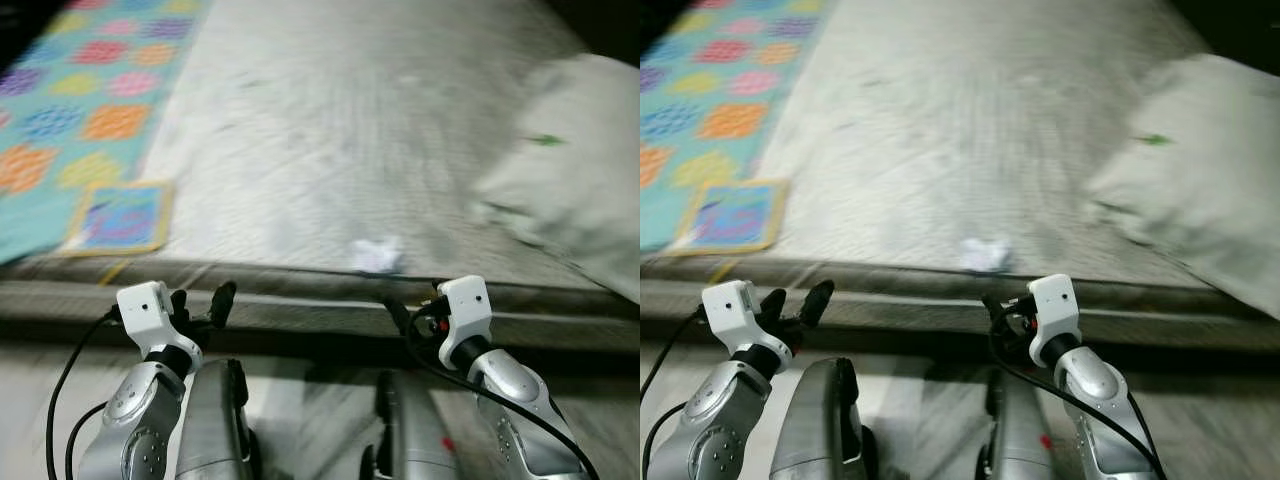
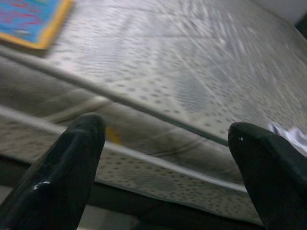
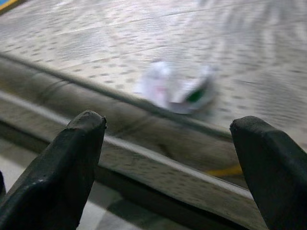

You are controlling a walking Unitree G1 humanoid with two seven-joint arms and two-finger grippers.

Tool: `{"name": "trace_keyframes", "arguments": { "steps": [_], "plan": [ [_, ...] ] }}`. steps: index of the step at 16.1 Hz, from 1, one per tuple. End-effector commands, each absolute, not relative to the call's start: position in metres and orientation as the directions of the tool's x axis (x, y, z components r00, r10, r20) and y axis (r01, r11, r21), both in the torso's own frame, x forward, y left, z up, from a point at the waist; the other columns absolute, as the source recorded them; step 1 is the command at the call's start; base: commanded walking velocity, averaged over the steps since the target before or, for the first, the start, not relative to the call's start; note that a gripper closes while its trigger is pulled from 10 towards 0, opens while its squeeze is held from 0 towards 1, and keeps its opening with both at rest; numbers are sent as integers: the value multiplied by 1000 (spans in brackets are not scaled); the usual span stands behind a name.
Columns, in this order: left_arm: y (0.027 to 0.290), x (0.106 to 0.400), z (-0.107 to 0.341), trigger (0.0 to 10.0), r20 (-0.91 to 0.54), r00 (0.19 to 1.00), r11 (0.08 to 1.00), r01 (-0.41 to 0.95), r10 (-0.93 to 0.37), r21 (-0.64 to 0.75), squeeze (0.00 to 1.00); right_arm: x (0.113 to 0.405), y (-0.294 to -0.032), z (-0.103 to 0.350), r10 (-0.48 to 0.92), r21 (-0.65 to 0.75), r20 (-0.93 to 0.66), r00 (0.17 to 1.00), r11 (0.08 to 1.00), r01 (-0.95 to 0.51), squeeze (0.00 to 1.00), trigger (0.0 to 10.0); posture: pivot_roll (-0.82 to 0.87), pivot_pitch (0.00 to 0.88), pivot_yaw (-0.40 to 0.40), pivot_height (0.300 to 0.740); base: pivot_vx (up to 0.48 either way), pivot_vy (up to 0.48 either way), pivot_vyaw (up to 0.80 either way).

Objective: Clean up the room

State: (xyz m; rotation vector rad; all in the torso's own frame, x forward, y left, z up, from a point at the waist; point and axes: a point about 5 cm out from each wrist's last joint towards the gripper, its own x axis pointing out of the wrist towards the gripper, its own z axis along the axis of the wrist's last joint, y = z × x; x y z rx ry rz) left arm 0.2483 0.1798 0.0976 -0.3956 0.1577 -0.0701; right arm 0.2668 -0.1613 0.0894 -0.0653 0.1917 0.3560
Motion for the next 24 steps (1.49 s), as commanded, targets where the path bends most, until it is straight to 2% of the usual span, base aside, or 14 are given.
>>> {"name": "trace_keyframes", "arguments": {
  "steps": [1, 6, 18, 24],
  "plan": [
    [181, 249, 100, 10000, -136, 986, 923, 39, -98, -382, 0, 265, -163, 87, 330, -15, -209, 921, 940, -341, 0, 10000, -125, 188, -41, 550, 0, 0, 0],
    [181, 249, 101, 10000, -128, 987, 921, 44, -101, -388, 0, 266, -163, 87, 324, -10, -210, 922, 943, -333, 0, 10000, -126, 192, -41, 550, 0, 0, 0],
    [180, 250, 100, 10000, -129, 986, 918, 45, -104, -394, 0, 267, -164, 86, 325, -7, -223, 919, 942, -335, 0, 10000, -128, 193, -43, 550, 264, 0, -38],
    [181, 251, 100, 10000, -135, 985, 919, 45, -106, -391, 0, 281, -182, 89, 268, -54, -224, 937, 957, -286, 0, 10000, -122, 197, -39, 550, 0, 0, 0]
  ]
}}
